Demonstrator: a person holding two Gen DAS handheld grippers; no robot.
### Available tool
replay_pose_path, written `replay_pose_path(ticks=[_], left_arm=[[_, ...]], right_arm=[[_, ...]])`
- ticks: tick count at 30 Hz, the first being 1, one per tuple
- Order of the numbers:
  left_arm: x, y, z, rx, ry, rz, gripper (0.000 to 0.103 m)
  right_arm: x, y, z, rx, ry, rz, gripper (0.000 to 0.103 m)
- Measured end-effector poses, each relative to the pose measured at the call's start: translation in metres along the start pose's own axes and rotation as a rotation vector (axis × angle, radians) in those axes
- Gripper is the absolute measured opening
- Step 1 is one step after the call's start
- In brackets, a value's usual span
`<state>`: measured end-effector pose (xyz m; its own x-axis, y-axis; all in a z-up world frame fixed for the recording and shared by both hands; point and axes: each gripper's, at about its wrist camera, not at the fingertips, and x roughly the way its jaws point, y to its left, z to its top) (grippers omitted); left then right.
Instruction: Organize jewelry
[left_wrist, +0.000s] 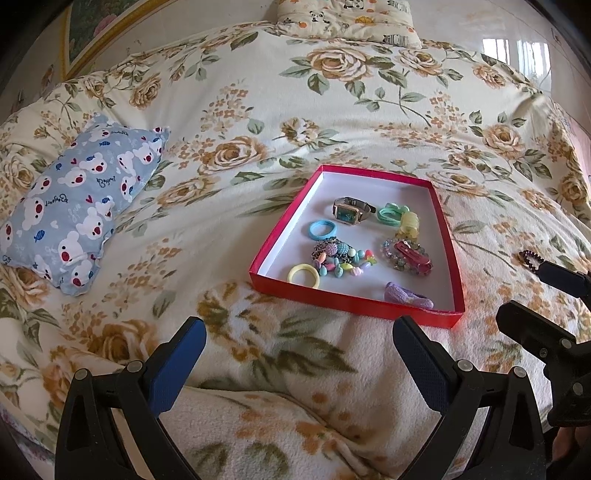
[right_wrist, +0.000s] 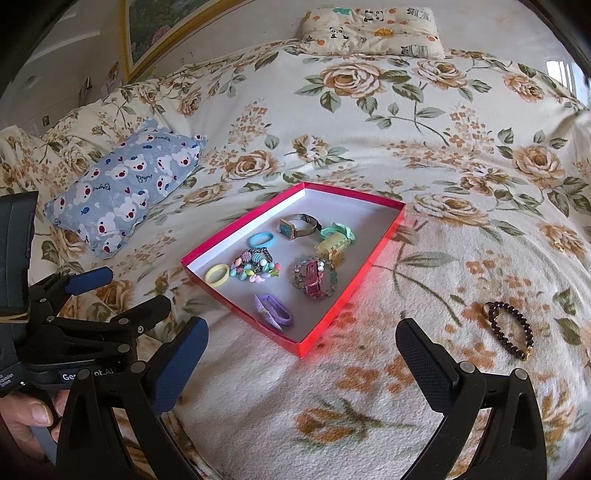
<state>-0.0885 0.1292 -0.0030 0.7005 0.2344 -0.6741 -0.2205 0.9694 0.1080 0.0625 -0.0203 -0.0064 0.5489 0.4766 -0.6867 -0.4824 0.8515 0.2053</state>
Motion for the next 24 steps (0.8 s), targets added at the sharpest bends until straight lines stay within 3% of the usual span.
replay_pose_path(ticks=[24], left_arm=[[0.0079,0.0054,0.0016,-0.007,0.014,0.0,0.102]], right_arm=[[0.007,0.0006,-0.0032,-0.003,0.023,0.009,0.102]])
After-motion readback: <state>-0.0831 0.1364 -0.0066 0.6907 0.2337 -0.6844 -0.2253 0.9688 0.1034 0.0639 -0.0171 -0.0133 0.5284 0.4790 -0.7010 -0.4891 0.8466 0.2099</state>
